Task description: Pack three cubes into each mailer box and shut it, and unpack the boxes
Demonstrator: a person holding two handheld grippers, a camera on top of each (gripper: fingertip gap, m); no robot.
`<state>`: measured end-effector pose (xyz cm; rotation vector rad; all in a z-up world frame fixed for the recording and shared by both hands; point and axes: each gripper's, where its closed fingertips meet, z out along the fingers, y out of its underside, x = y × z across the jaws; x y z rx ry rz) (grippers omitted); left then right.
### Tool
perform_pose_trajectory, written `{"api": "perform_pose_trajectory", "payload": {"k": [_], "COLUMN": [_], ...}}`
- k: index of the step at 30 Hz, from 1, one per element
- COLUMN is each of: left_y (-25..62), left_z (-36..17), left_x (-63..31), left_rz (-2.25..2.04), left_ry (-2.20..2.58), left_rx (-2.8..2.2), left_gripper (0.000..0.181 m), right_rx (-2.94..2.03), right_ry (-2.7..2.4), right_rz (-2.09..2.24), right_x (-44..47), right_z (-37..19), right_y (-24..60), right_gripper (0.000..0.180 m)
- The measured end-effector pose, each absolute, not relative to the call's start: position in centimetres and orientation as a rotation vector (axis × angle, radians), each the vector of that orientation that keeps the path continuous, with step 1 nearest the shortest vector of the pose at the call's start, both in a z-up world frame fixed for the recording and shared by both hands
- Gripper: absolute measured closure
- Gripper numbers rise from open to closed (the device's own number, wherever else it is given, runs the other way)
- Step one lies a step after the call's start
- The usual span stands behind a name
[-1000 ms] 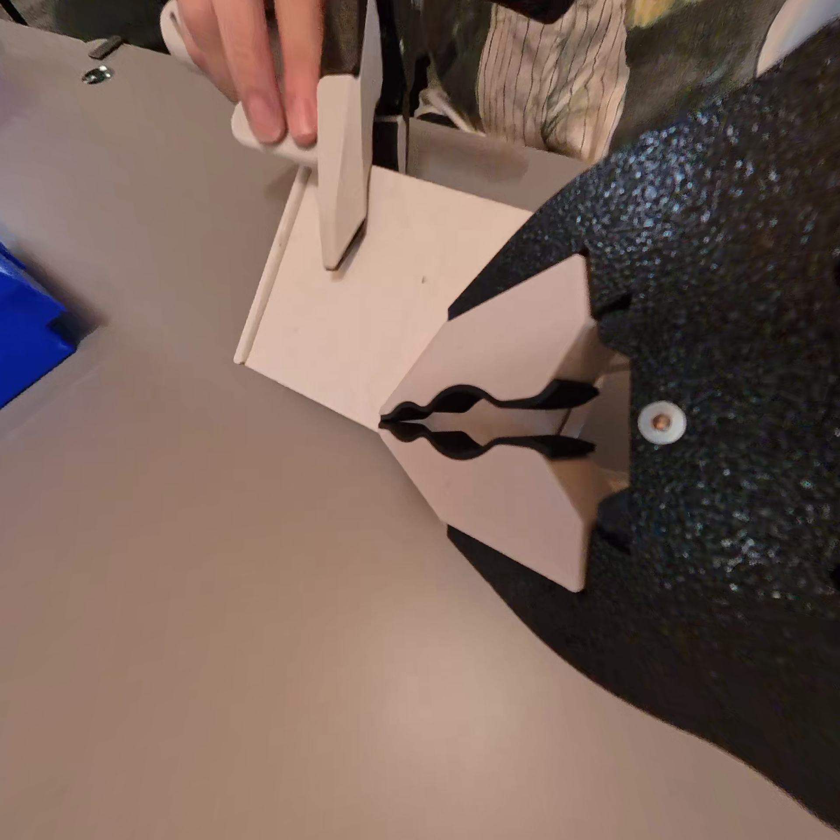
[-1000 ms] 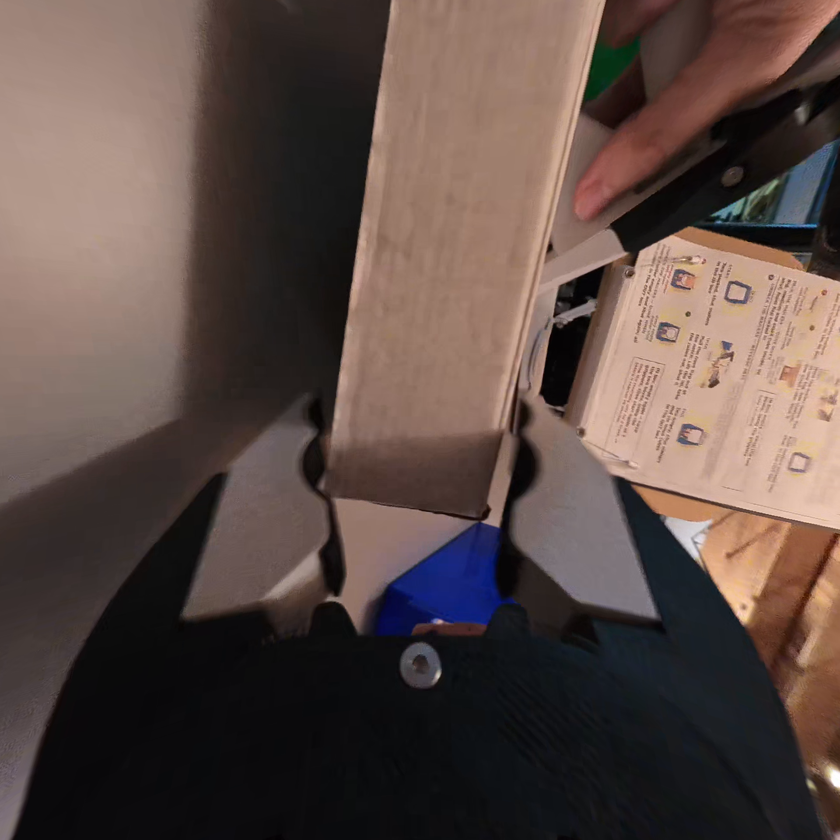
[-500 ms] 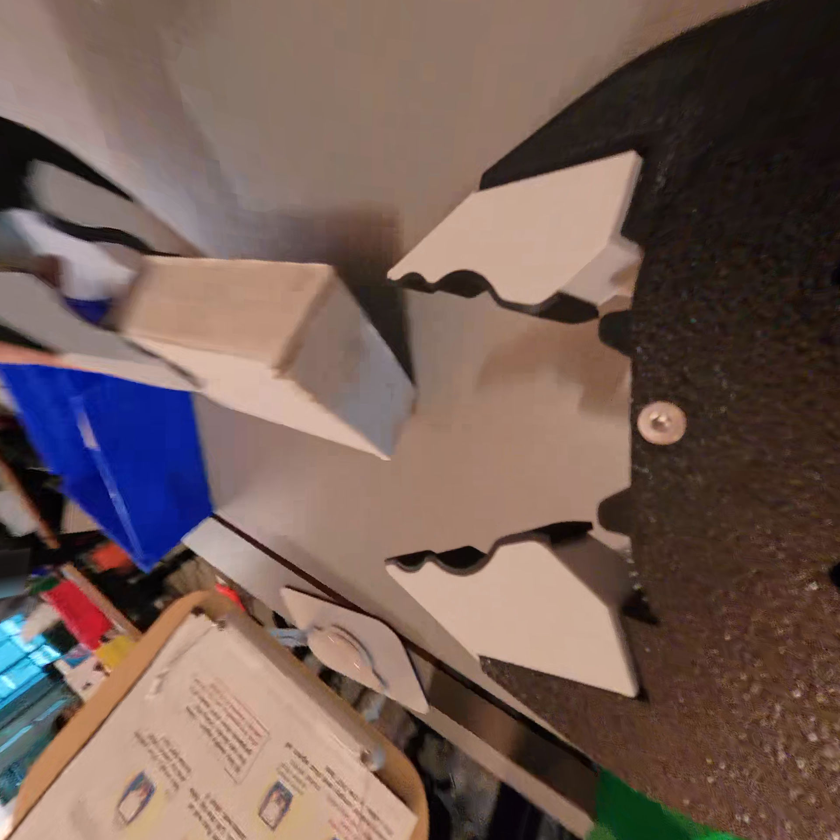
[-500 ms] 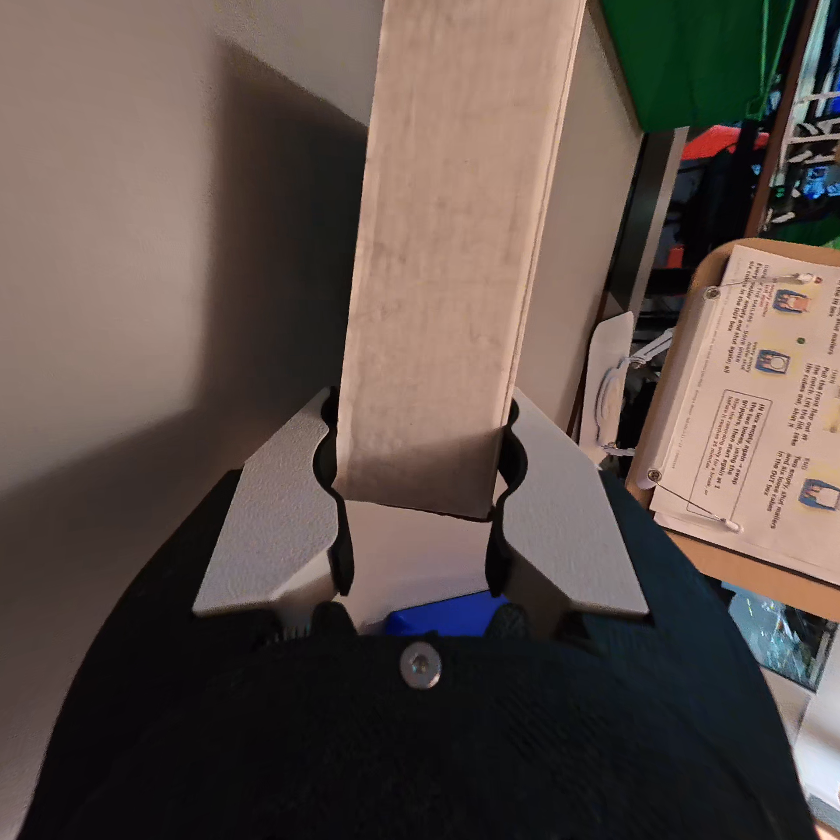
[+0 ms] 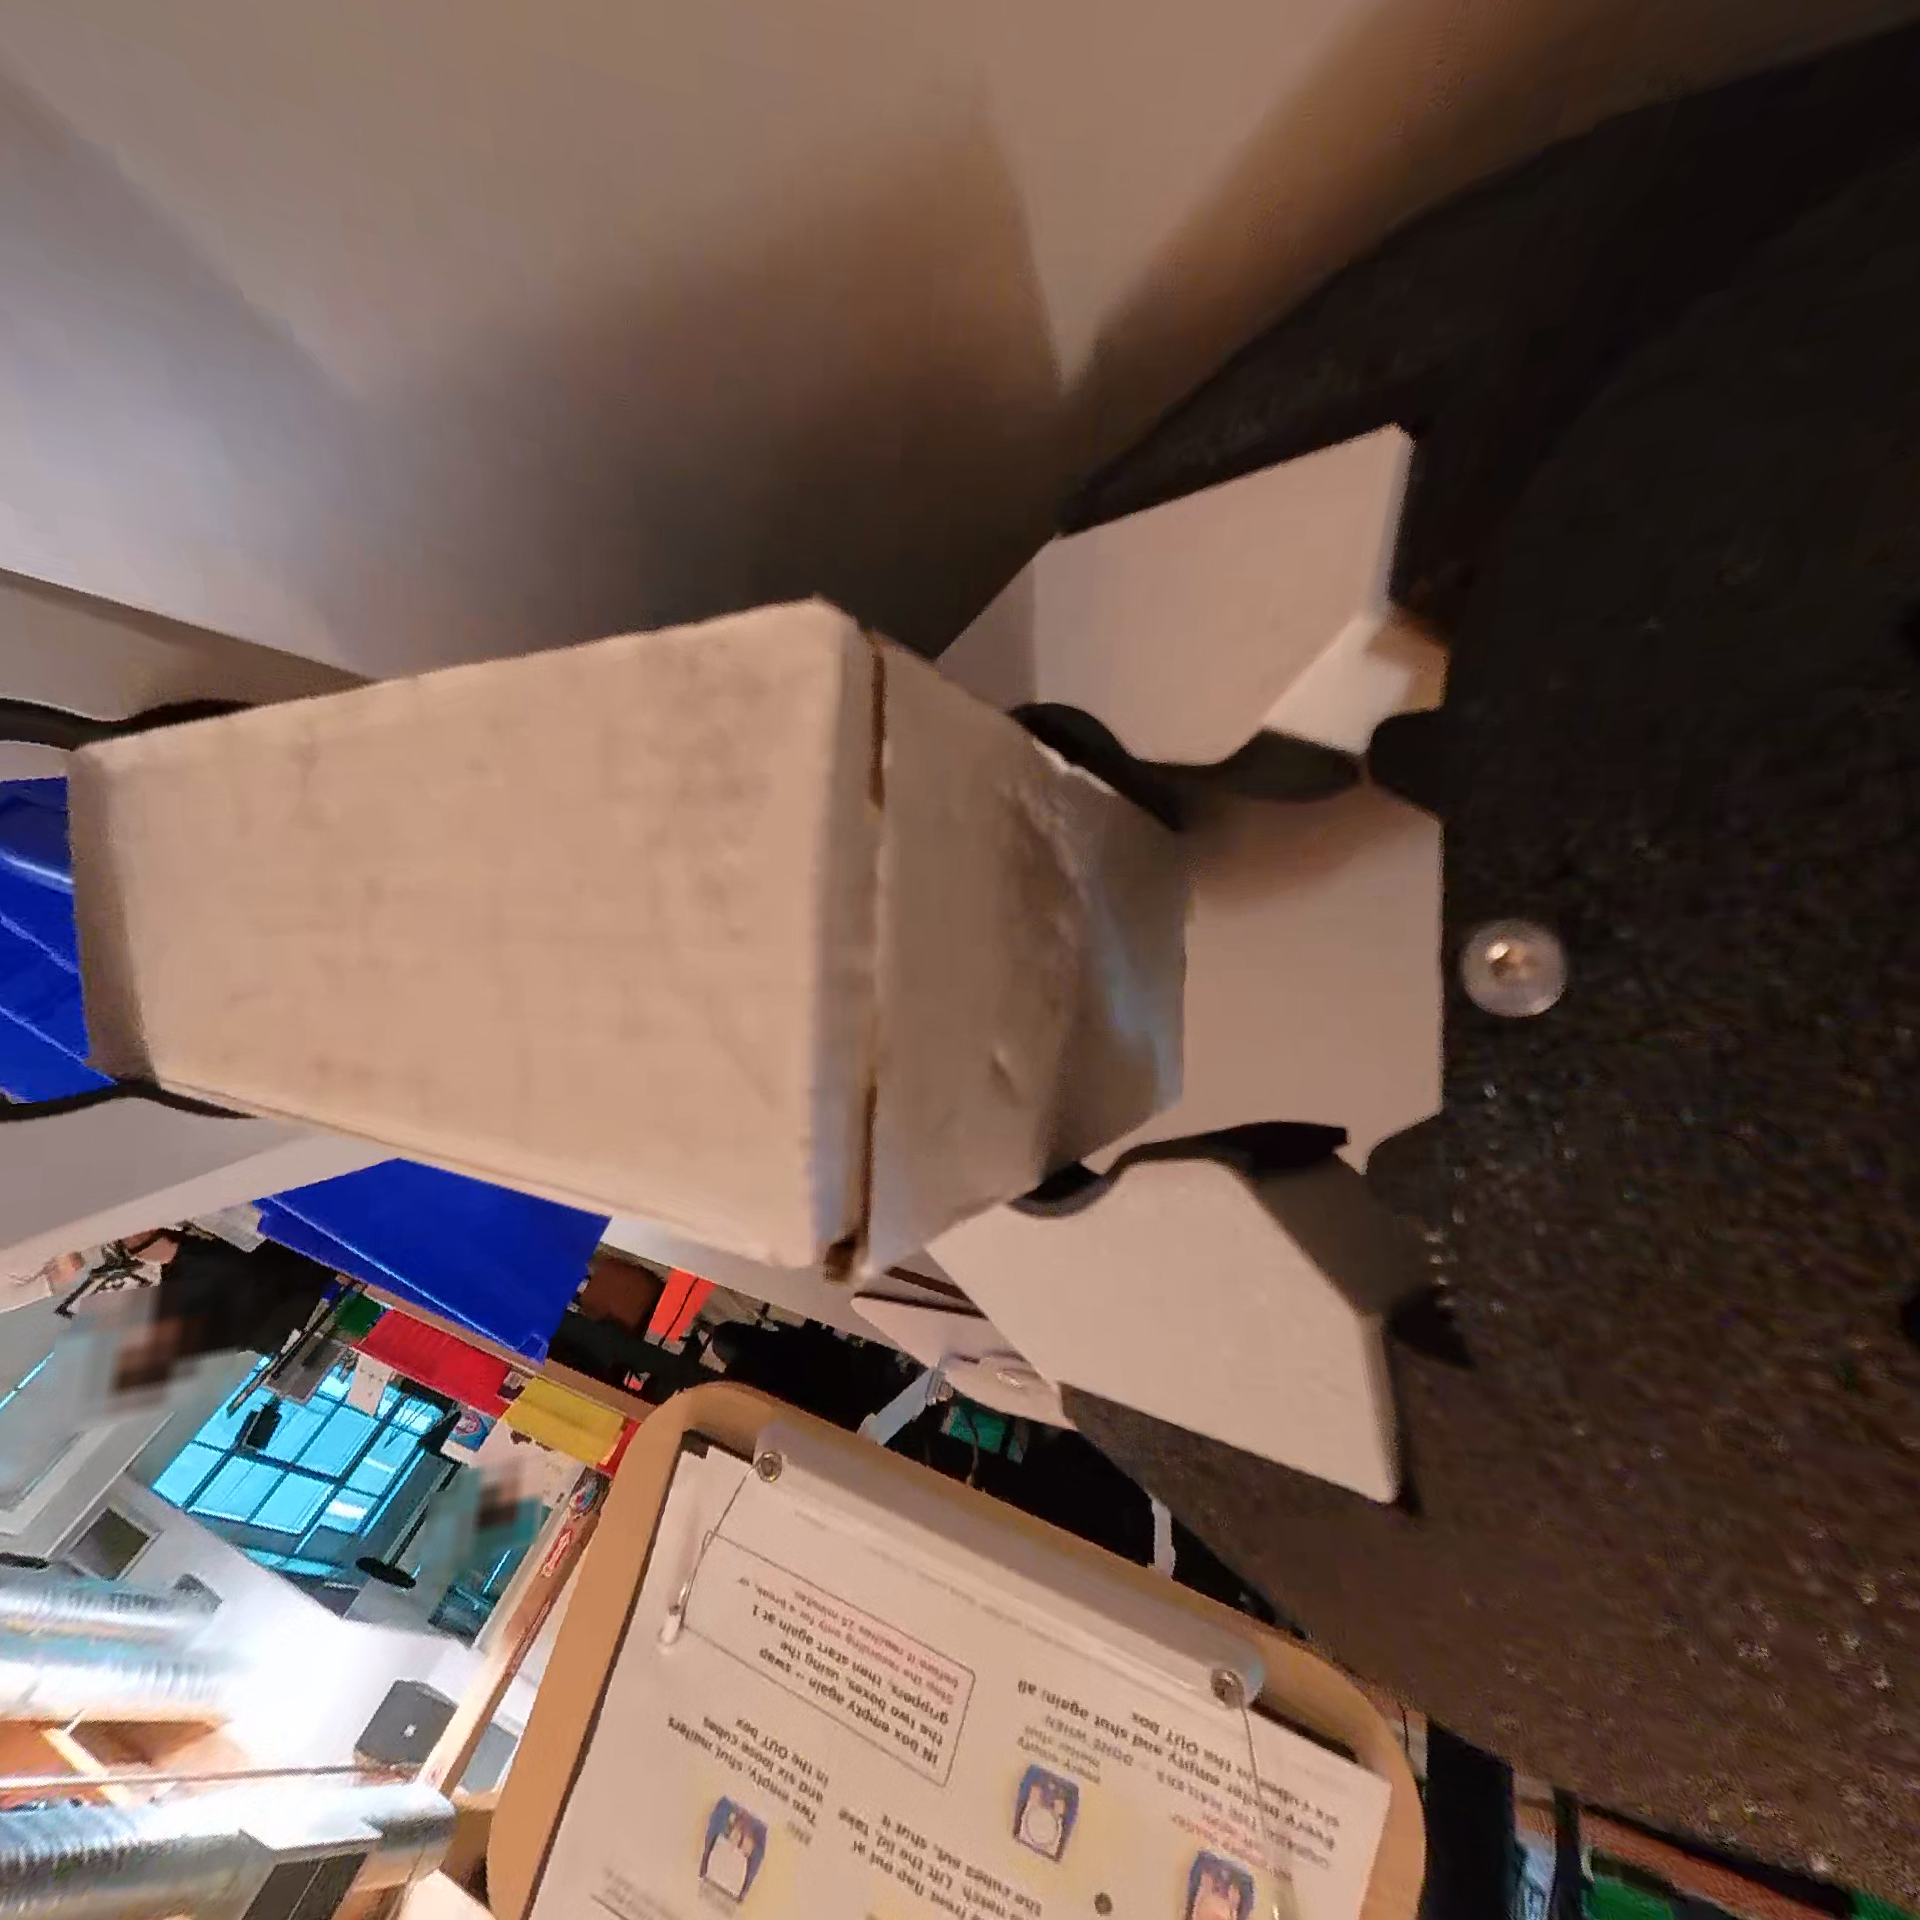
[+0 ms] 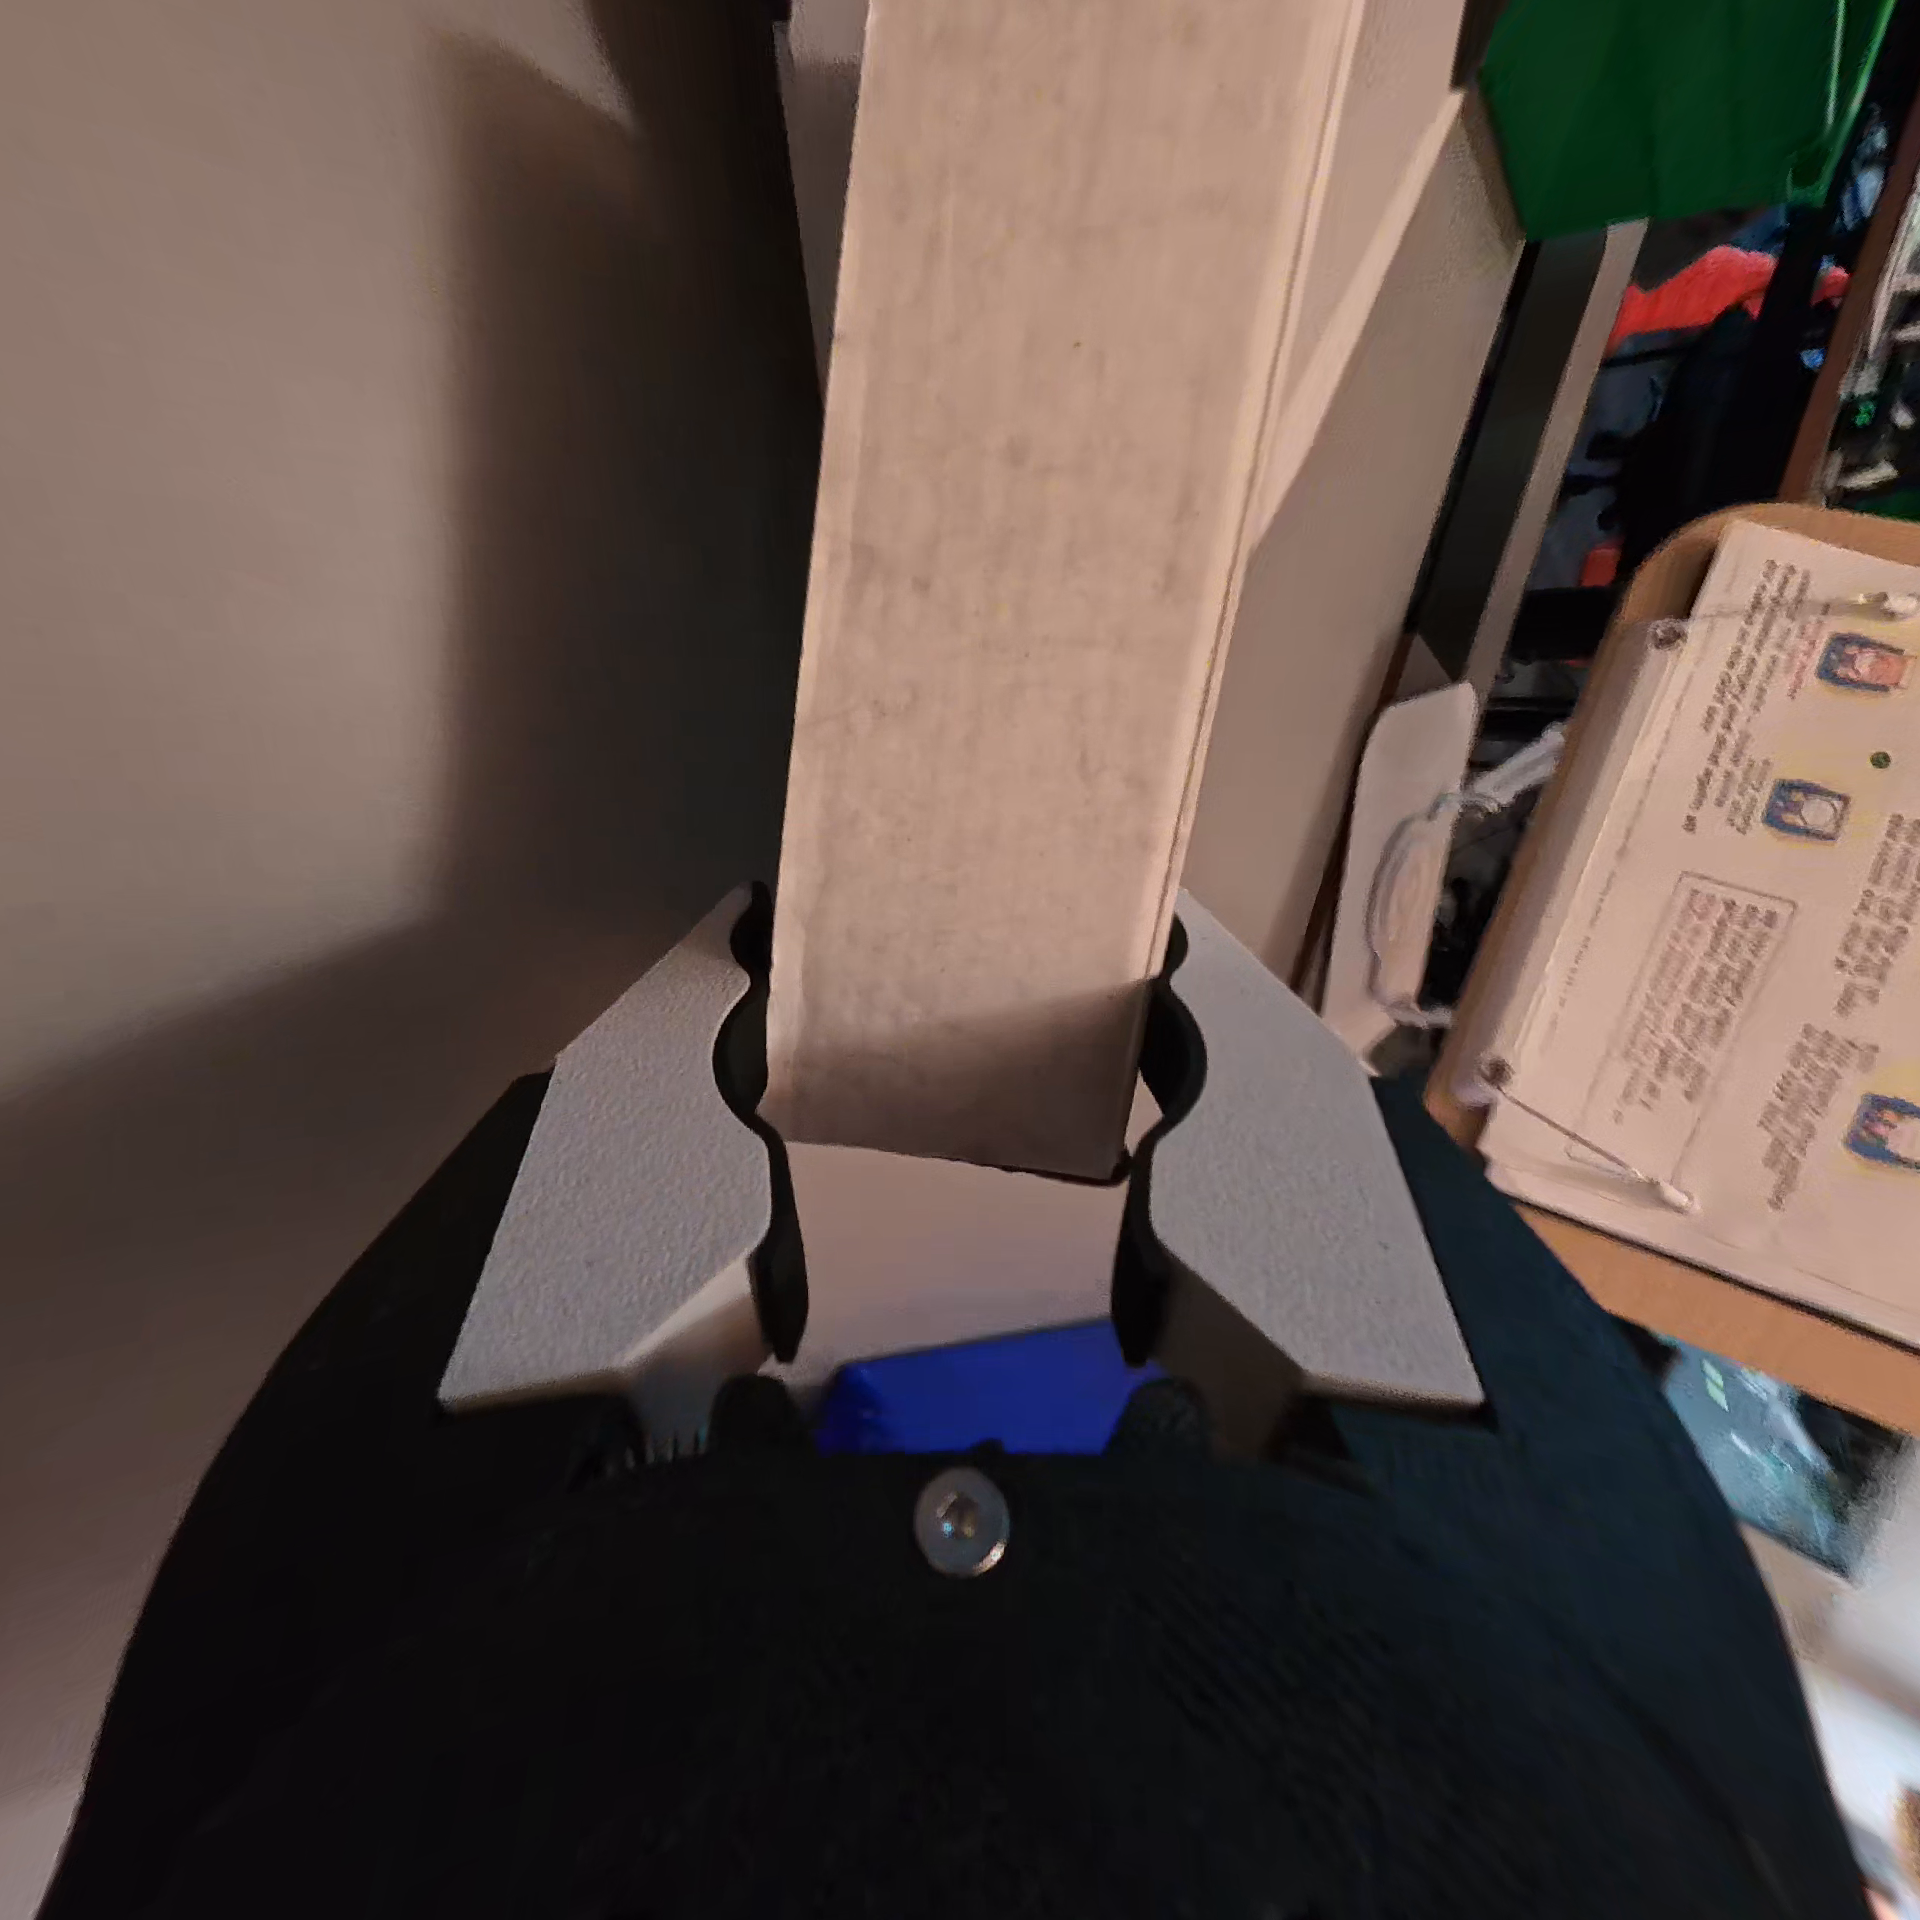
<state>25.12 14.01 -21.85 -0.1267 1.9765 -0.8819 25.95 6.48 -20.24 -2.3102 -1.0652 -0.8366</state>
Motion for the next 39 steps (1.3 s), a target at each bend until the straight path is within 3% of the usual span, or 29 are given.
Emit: {"api": "perform_pose_trajectory", "payload": {"k": [2, 5, 11, 15, 21, 25, 30, 33, 39], "left_y": [14.0, 14.1, 14.2, 14.5, 14.4, 14.3, 14.4, 14.5, 15.1], "left_z": [-21.9, -22.0, -22.0, -22.0, -22.2, -22.4, -22.4, -22.5, -22.7], "left_x": [25.6, 25.8, 26.0, 25.9, 25.7, 25.9, 26.1, 26.2, 26.2], "left_rz": [-0.905, -0.914, -0.938, -0.940, -0.903, -0.869, -0.871, -0.844, -0.807], "left_ry": [2.006, 2.037, 2.051, 2.049, 2.074, 2.110, 2.117, 2.139, 2.160], "left_rx": [-0.179, -0.231, -0.260, -0.272, -0.253, -0.246, -0.290, -0.303, -0.336], "left_gripper": [0.108, 0.108, 0.108, 0.108, 0.108, 0.108, 0.109, 0.110, 0.111], "right_rx": [-2.302, -2.090, -1.883, -1.938, -1.962, -2.027, -1.891, -1.870, -1.828], "right_ry": [-1.002, -0.985, -1.173, -1.238, -1.239, -1.239, -1.253, -1.266, -0.979], "right_rz": [-1.012, -1.246, -1.423, -1.381, -1.347, -1.297, -1.523, -1.629, -1.553], "right_x": [27.3, 26.3, 23.8, 23.3, 22.8, 22.8, 23.7, 24.2, 24.2], "right_z": [-19.1, -15.7, -15.3, -16.8, -16.9, -17.2, -16.3, -16.9, -15.4], "right_y": [6.0, 6.2, 7.1, 6.5, 6.3, 5.6, 6.3, 6.4, 6.9], "right_gripper": [0.110, 0.092, 0.111, 0.155, 0.159, 0.175, 0.161, 0.176, 0.180]}}
